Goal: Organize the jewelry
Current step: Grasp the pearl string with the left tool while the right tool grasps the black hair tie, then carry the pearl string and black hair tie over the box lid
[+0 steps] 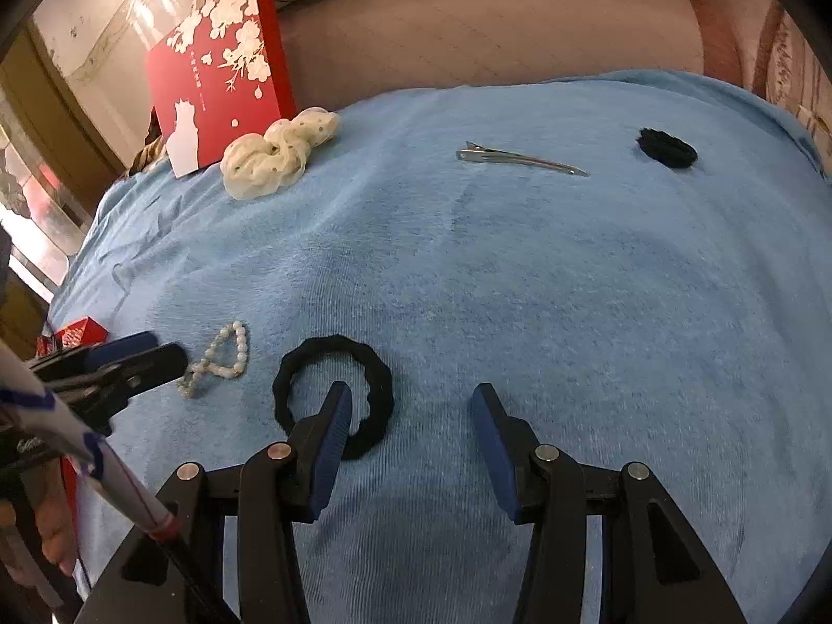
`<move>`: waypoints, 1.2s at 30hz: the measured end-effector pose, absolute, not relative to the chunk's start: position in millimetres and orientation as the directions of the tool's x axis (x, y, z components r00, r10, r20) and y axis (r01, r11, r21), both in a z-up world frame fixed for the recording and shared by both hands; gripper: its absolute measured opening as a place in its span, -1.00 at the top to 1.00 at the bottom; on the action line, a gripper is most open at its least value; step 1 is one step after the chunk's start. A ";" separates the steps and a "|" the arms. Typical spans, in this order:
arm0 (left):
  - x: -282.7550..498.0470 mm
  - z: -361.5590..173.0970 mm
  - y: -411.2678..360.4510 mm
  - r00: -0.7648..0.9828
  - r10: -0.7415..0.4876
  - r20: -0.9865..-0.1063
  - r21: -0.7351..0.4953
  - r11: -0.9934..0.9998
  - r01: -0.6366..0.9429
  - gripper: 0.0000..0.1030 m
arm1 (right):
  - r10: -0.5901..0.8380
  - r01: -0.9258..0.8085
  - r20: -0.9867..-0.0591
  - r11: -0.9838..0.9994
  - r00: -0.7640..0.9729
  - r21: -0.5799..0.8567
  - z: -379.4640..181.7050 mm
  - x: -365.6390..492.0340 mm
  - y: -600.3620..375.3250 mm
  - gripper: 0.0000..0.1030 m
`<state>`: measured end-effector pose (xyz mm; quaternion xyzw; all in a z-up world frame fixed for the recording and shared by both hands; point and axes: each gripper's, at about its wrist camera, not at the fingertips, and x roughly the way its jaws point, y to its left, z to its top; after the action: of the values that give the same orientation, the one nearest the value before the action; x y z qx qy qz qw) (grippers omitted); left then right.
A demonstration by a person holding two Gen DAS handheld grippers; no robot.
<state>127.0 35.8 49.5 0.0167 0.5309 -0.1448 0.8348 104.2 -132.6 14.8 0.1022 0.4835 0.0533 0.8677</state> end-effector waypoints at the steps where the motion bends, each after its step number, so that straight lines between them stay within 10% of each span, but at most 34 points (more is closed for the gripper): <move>1: 131.8 44.1 32.7 0.383 -0.228 -0.895 -0.129 0.955 0.265 0.02 | 0.186 0.001 -0.828 0.975 0.529 0.220 14.4 105.7 -131.8 -0.02; 10: 131.4 30.1 7.9 0.425 -0.181 -0.887 -0.025 0.937 0.348 0.03 | 0.105 -0.040 -0.828 0.994 0.551 0.100 9.3 113.8 -114.0 0.03; 14: 128.5 29.2 3.8 0.446 -0.181 -0.876 -0.011 0.934 0.356 0.90 | 0.054 -0.043 -0.821 0.998 0.569 0.036 8.9 113.5 -107.3 0.63; 36: -16.8 167.5 131.7 0.549 -0.367 -0.751 -0.288 0.930 0.228 0.90 | 0.186 -0.064 -0.740 0.980 0.646 0.190 116.9 29.7 -92.1 0.81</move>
<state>-16.8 131.7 167.5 -0.0782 0.4436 -0.1698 0.8765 29.7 -92.1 116.9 0.0733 0.4149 0.0691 0.9043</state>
